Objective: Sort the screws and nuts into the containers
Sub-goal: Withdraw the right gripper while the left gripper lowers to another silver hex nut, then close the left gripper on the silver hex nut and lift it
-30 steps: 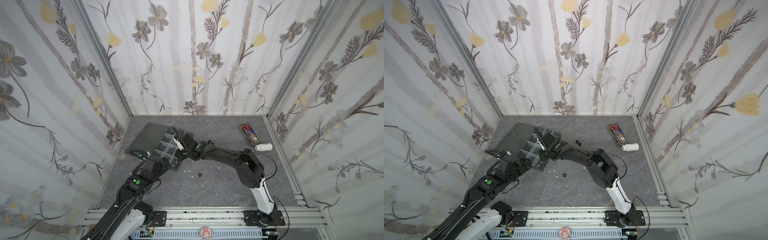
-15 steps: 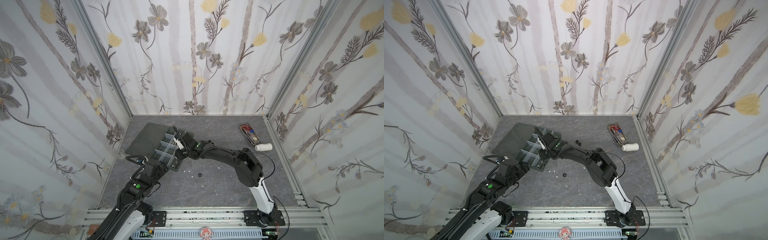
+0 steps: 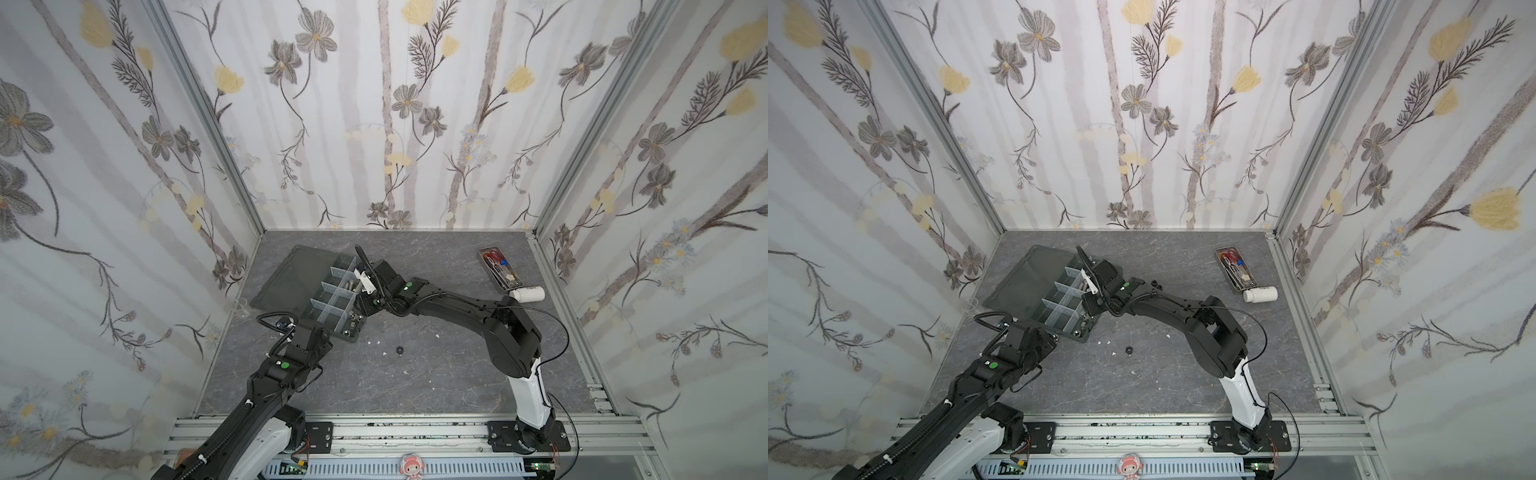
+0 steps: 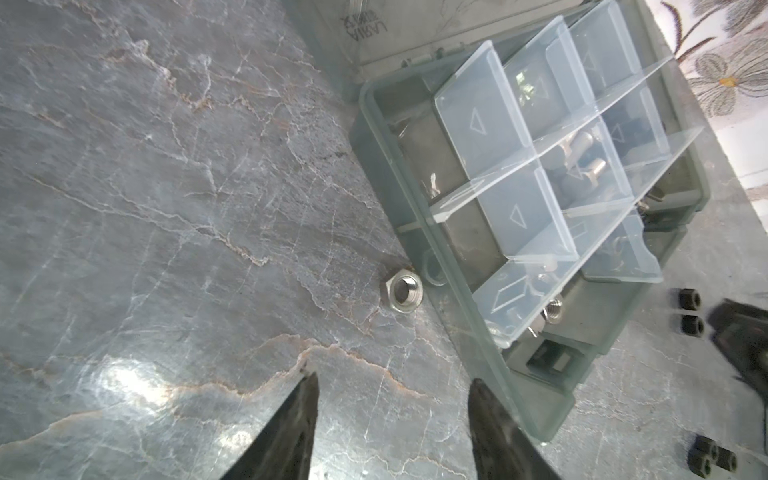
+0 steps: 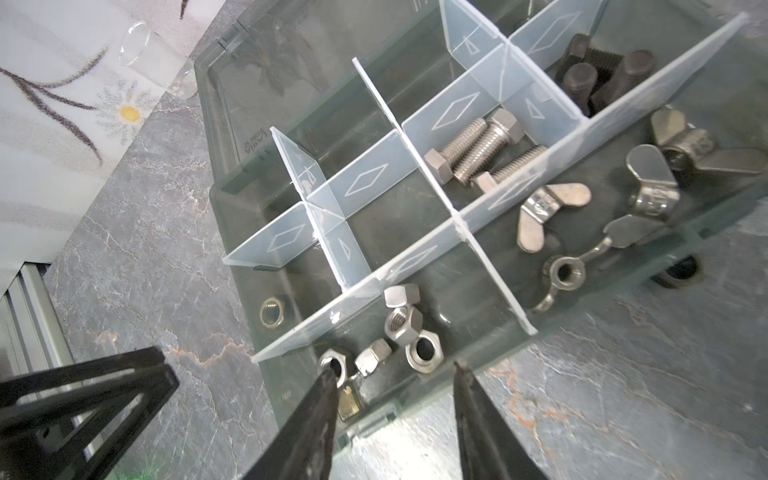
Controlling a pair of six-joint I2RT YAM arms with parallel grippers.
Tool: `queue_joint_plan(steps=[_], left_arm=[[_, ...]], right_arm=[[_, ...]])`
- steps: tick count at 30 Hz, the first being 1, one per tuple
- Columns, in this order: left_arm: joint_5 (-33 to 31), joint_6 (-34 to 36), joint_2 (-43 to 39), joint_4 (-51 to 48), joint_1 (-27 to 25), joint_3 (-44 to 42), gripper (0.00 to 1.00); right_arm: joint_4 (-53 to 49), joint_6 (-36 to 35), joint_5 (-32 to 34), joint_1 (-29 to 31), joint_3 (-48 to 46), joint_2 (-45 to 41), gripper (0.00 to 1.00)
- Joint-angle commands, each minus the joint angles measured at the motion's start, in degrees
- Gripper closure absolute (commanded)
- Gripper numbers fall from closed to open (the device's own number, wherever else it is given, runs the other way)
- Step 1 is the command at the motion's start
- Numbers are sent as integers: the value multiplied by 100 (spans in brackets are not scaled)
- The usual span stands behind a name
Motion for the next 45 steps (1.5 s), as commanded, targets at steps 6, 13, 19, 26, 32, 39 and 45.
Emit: queue_joint_plan(steps=[6, 13, 19, 26, 32, 39, 45], left_arm=[[173, 184, 645, 742, 143, -126, 49], [368, 419, 1561, 989, 369, 130, 45], [358, 595, 1985, 1071, 509, 429, 43], [404, 760, 2603, 1174, 556, 753, 41], [437, 824, 2987, 1283, 561, 895, 41], [410, 906, 3154, 1086, 558, 1035, 42], [160, 985, 3388, 650, 522, 1190, 44]], right_arm=[[505, -64, 63, -147, -993, -974, 53], [851, -49, 96, -303, -1827, -1649, 53], [1020, -27, 141, -384, -2318, -1997, 52], [1112, -23, 167, -418, -2592, -2175, 52], [1140, -21, 143, -421, -2670, -2196, 52], [1149, -21, 129, -422, -2705, -2220, 52], [1258, -4, 86, -603, -2758, -2202, 52]])
